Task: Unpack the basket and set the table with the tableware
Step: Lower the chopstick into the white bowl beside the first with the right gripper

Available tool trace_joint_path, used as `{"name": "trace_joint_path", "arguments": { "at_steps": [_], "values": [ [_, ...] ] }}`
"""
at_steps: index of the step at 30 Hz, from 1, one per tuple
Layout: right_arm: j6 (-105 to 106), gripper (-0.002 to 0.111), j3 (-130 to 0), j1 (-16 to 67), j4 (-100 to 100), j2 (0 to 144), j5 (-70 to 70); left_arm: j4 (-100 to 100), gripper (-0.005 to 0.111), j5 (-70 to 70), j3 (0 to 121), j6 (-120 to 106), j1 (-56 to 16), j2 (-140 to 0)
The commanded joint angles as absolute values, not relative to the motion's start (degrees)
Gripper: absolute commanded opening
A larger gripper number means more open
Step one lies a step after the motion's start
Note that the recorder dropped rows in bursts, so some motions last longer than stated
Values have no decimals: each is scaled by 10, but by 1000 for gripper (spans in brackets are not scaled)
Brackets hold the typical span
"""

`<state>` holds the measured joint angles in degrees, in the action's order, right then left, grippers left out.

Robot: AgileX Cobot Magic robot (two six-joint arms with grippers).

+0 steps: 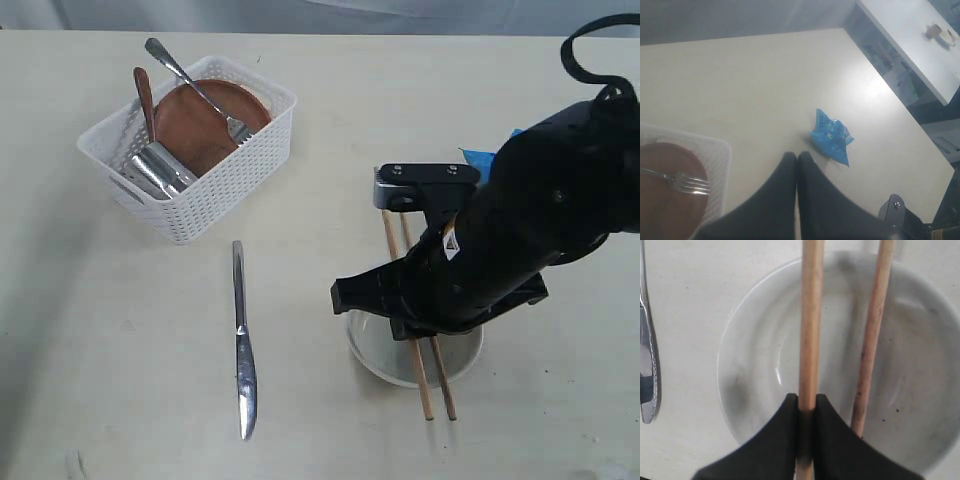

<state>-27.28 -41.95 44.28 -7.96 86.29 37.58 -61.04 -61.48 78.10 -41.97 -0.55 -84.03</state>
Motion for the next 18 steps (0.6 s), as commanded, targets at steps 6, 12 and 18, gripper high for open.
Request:
{"name": "trace_joint_path", "arguments": {
  "at_steps": [6, 12, 18],
  "values": [
    [-274, 0, -419, 441, -76, 889, 370, -618, 0, -616, 777, -423, -4, -836],
    [-272, 0, -419, 441, -74, 888, 361, -618, 0, -616, 777, -423, -4, -836],
    [-265, 0, -419, 441, -74, 888, 359, -618, 0, -618, 777, -422, -4, -836]
  ]
}}
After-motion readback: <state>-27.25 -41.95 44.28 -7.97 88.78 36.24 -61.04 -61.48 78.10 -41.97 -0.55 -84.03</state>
